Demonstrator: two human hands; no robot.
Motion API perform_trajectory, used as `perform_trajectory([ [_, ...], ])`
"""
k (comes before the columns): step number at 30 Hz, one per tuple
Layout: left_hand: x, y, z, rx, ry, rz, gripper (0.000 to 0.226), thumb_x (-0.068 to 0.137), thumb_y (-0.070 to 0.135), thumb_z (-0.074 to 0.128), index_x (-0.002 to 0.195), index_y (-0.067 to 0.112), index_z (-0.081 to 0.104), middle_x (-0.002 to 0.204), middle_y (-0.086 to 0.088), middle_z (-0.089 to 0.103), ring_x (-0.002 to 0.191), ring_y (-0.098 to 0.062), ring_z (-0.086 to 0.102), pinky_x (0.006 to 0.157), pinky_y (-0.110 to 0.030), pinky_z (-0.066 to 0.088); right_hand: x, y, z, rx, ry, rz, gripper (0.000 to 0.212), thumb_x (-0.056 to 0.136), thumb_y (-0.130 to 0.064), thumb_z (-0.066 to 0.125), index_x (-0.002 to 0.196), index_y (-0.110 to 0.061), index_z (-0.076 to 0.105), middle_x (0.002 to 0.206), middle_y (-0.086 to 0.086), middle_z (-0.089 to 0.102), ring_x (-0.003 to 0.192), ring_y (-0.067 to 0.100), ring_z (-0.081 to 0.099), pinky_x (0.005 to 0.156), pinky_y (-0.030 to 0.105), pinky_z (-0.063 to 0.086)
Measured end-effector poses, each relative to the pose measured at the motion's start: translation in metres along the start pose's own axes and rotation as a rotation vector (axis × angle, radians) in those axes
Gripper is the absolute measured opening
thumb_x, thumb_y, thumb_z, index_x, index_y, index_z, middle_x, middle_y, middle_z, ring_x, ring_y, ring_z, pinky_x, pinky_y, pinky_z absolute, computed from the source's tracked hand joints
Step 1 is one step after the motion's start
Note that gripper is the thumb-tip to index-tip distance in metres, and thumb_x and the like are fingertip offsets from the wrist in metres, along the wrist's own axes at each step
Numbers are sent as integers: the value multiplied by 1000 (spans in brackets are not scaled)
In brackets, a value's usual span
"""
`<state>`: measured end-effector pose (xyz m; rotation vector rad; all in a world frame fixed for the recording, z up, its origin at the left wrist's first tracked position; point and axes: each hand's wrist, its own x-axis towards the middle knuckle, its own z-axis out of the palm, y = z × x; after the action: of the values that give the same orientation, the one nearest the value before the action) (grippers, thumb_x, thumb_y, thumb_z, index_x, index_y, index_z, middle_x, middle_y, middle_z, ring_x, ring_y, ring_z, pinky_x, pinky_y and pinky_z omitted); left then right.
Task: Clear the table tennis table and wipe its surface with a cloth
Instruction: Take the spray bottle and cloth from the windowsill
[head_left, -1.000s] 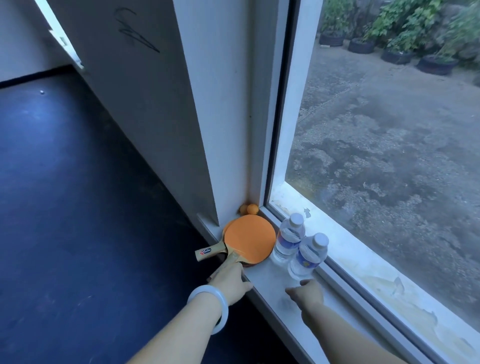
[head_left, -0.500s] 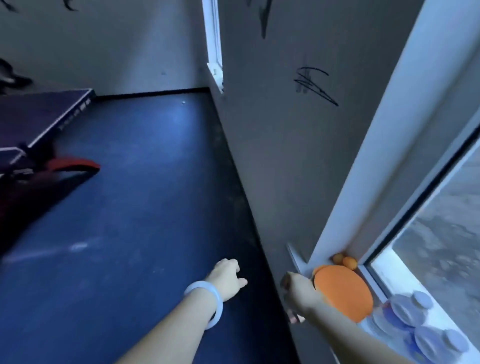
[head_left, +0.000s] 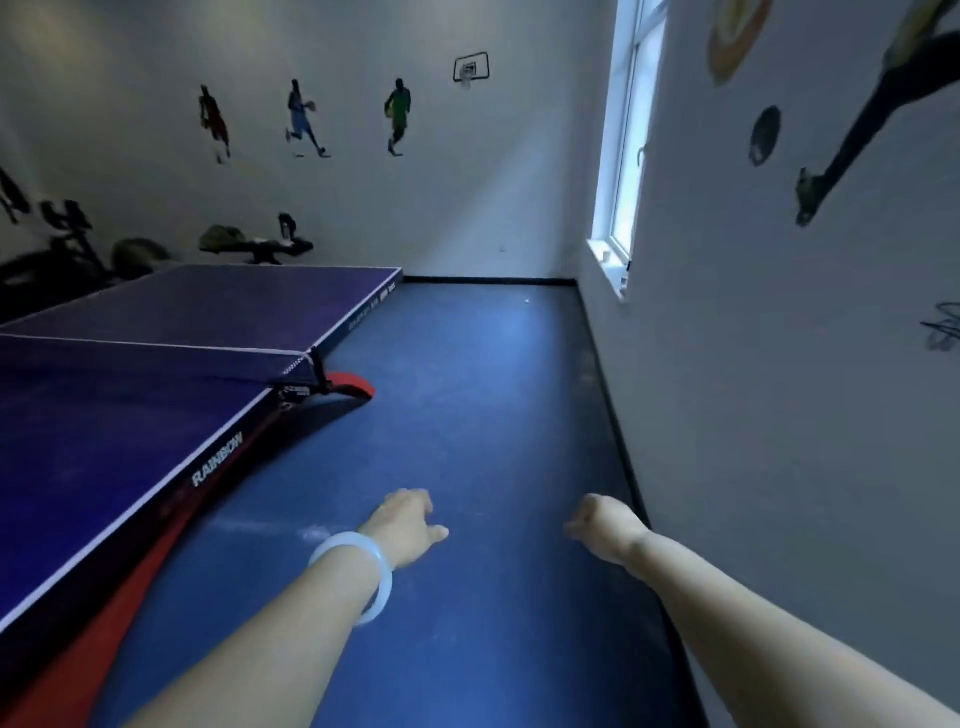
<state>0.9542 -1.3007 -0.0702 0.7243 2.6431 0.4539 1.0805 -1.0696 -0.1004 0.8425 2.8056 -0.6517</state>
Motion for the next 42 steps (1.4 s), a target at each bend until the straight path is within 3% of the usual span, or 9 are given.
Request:
perform_trajectory([
  [3,30,-15,-33,-54,30,13,40,95,39,57,129,18,51,133,-1,48,120,-18,49,98,-30,42,32,-26,-18,-20,9,15,37,99,-25,48,65,-17,37,96,13,52,85,21,49,67,28,32],
  [7,87,-10,-55,-66,23,54,38,94,39,58,126,19,51,131,1,48,117,-17,50,97,-30,43,86,-23,-36,36,23,73,18,97,-32,53,98,-14,51,110,7,55,96,19,51,71,23,35],
  [14,242,40,-73,-51,-12,135,46,94,41,59,132,17,48,132,1,48,117,-16,50,98,-27,42,222,23,-76,163,86,186,62,96,-45,55,141,-6,39,143,9,48,130,22,48,93,22,38],
  [20,393,97,-93,33,-49,176,52,95,41,57,138,14,44,143,-3,43,130,-19,44,102,-25,36,367,46,-128,218,57,149,31,97,-44,53,97,-14,53,97,2,53,86,11,51,71,24,34],
  [24,488,121,-108,77,-47,190,61,96,43,55,146,14,36,150,-4,37,138,-20,35,111,-29,30,462,56,-159,240,99,158,32,99,-40,52,111,-10,55,111,7,59,103,19,58,82,25,41],
  [28,576,130,-121,112,-64,206,66,95,43,57,149,15,31,154,-4,33,142,-18,32,114,-31,27,556,61,-172,317,83,164,23,96,-36,58,89,-14,53,89,1,53,84,14,49,72,25,36],
  [32,677,135,-139,137,-73,227,69,95,44,55,151,16,26,156,-3,29,144,-18,28,116,-33,26,666,71,-182,335,86,166,36,96,-39,59,116,-9,56,102,0,52,92,12,48,78,24,38],
  [36,803,139,-170,163,-45,252,69,95,48,53,151,17,26,156,-4,29,143,-20,29,116,-36,26,779,77,-201,377,79,198,21,94,-37,62,101,-20,51,91,-6,51,94,13,47,84,27,42],
  [42,981,179,-201,220,-61,313,69,95,49,53,150,16,27,155,-4,30,143,-18,31,115,-31,27,884,98,-268,473,145,387,50,99,-25,54,140,1,40,148,16,42,135,22,42,103,24,33],
])
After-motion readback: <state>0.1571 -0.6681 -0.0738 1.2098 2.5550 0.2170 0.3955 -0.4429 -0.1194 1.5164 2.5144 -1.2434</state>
